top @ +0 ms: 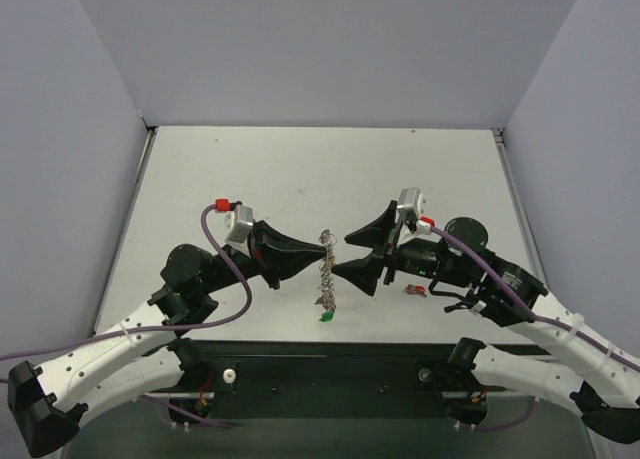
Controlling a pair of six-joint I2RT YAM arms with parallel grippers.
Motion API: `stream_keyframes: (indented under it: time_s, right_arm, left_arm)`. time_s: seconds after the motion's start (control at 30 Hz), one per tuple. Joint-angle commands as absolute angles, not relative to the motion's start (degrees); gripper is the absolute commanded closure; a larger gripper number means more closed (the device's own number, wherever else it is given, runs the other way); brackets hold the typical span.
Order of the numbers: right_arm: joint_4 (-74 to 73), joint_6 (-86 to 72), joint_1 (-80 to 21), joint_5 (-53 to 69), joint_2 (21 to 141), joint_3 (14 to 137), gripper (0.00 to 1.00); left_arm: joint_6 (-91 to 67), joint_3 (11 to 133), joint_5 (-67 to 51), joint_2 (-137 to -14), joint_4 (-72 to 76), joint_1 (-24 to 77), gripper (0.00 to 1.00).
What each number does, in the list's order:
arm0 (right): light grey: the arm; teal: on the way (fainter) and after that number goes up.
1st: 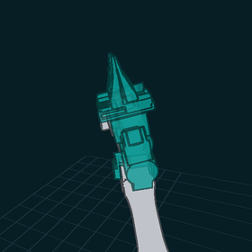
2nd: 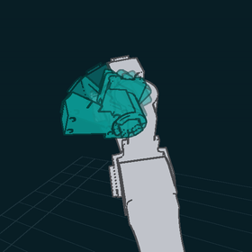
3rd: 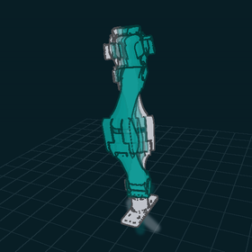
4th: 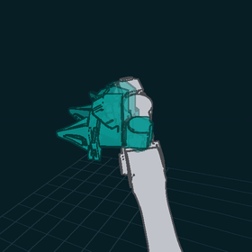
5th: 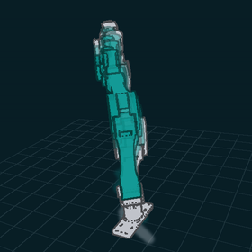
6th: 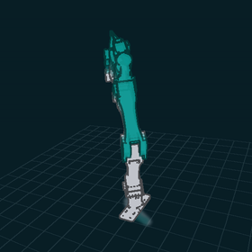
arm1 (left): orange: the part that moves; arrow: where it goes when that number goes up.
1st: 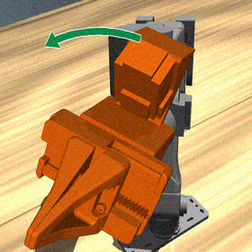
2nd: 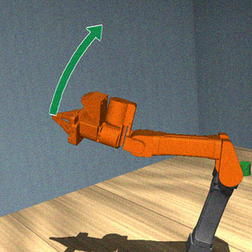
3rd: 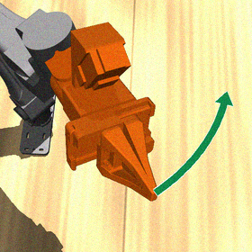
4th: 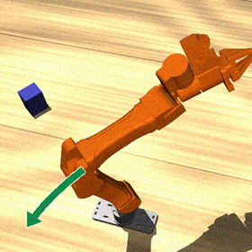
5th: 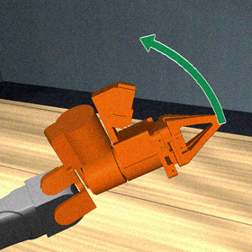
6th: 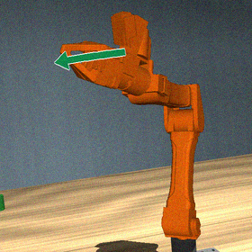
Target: Put the keys on the keyring
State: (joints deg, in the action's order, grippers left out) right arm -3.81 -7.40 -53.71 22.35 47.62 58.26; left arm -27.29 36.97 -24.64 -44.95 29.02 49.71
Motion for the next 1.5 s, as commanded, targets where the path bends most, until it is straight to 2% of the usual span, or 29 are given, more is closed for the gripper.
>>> stream_keyframes:
  time_s: [0.0,0.1,0.47,0.67,0.93,1.07,1.47]
  right_arm:
    - [7.2,-8.79,-53.7,21.8,45.53,56.52,0.37]
    - [10.01,-9.32,-53.79,21.27,45.17,55.37,0.45]
    - [15.21,-10.99,-53.79,23.38,47.9,55.19,0.52]
    - [15.64,-11.43,-53.79,23.91,49.13,55.2,0.62]
    - [15.91,-13.18,-53.44,23.55,50.27,56.07,0.84]
    - [15.91,-13.97,-53.17,24.43,51.42,56.77,1.0]
    - [11.08,-11.87,-52.38,27.07,51.59,58.88,1.0]
  left_arm:
    - [-30.32,37.27,-23.11,-44.74,39.98,49.66,1.0]
    - [-30.76,37.27,-23.29,-45.0,40.96,49.75,1.0]
    - [-31.55,37.62,-25.05,-46.23,42.1,49.75,1.0]
    - [-31.55,37.62,-25.22,-45.79,42.01,49.66,1.0]
    - [-31.99,38.23,-28.03,-47.11,42.54,49.75,1.0]
    - [-32.17,38.76,-29.53,-47.72,42.54,49.66,1.0]
    - [-28.84,40.16,-29.45,-45.53,34.99,49.66,0.99]
